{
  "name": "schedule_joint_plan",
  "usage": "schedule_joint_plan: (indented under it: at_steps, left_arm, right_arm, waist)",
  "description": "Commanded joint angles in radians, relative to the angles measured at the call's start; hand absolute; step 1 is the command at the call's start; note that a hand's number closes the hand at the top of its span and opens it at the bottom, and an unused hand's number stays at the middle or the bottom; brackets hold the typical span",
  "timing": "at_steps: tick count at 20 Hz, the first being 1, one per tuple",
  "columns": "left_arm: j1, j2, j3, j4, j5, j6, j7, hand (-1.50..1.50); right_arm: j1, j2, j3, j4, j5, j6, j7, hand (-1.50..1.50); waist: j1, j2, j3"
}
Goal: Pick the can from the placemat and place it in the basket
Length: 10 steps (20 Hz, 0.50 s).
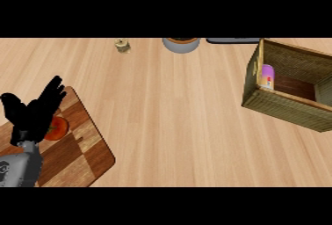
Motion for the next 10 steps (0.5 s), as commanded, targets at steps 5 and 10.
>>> schedule_joint_plan:
  at_steps: [5,10]
  left_arm:
    - [-0.001,-0.014,-0.009,-0.021,-0.01,0.017,0.033,0.0]
    - [-0.005,-0.021,-0.007,0.029,-0.025,0.012,-0.023,0.0]
  right_arm:
    - [0.252,-0.194,-0.265,0.036,-0.333,0.338,-0.068,-1.5]
    - [0.381,-0.266,-0.389,0.142,-0.472,0.505,-0.159,-1.5]
  waist:
    - [-0.016,-0.002,0.001]
    - [-0.008,0.003,0.0]
